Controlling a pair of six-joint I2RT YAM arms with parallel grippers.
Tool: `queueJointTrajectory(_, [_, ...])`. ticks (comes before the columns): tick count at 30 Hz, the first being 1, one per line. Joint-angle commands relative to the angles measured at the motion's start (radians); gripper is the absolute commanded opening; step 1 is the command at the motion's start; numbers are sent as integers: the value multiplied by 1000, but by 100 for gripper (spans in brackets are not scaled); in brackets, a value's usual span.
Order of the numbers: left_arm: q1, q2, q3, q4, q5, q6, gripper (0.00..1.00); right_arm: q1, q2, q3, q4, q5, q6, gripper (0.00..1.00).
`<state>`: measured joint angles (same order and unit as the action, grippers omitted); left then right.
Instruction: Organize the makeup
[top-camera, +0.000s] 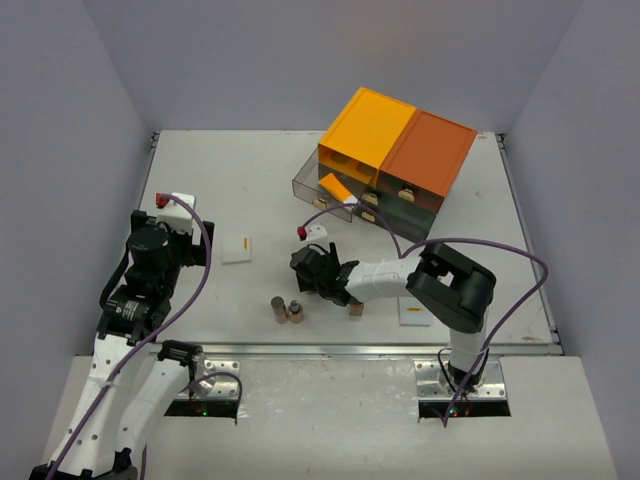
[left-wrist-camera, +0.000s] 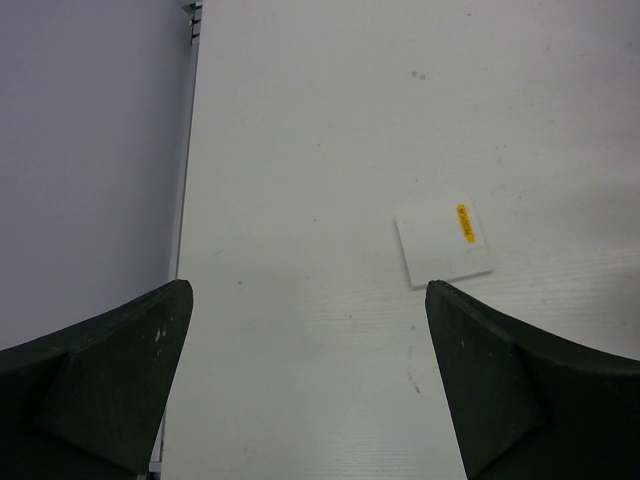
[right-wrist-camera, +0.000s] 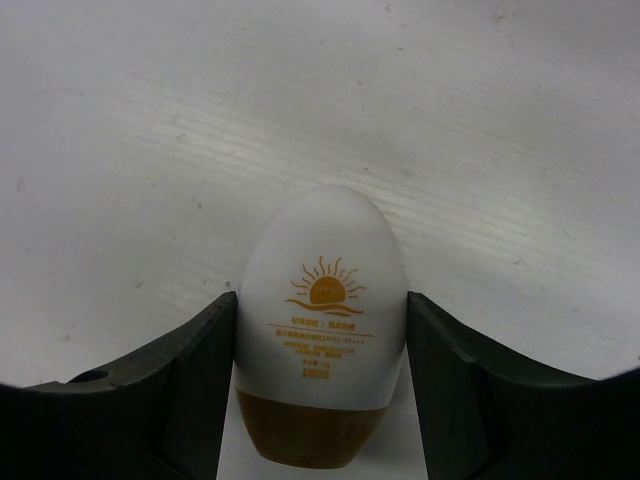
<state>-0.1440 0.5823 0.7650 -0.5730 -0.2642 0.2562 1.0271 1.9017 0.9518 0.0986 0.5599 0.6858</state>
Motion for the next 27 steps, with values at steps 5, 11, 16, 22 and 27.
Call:
queueJointTrajectory(5, [7,1,42,30,10,0,100,21,-105,-89,252,-109,-282,21])
queueJointTrajectory(11, [7,4,43,30,10,-2,100,21,-159,-94,309,-131,-429,21])
queueJointTrajectory(16, [7,4,41,29,8,-2,100,20,-198,-82,346,-201,-572,21])
queueJointTrajectory(22, [7,1,39,30,11,-2,100,18,-284,-41,369,-283,-676,22])
queueJointTrajectory(27, [7,-4,34,28,13,0,100,18,-343,21,371,-337,-768,22])
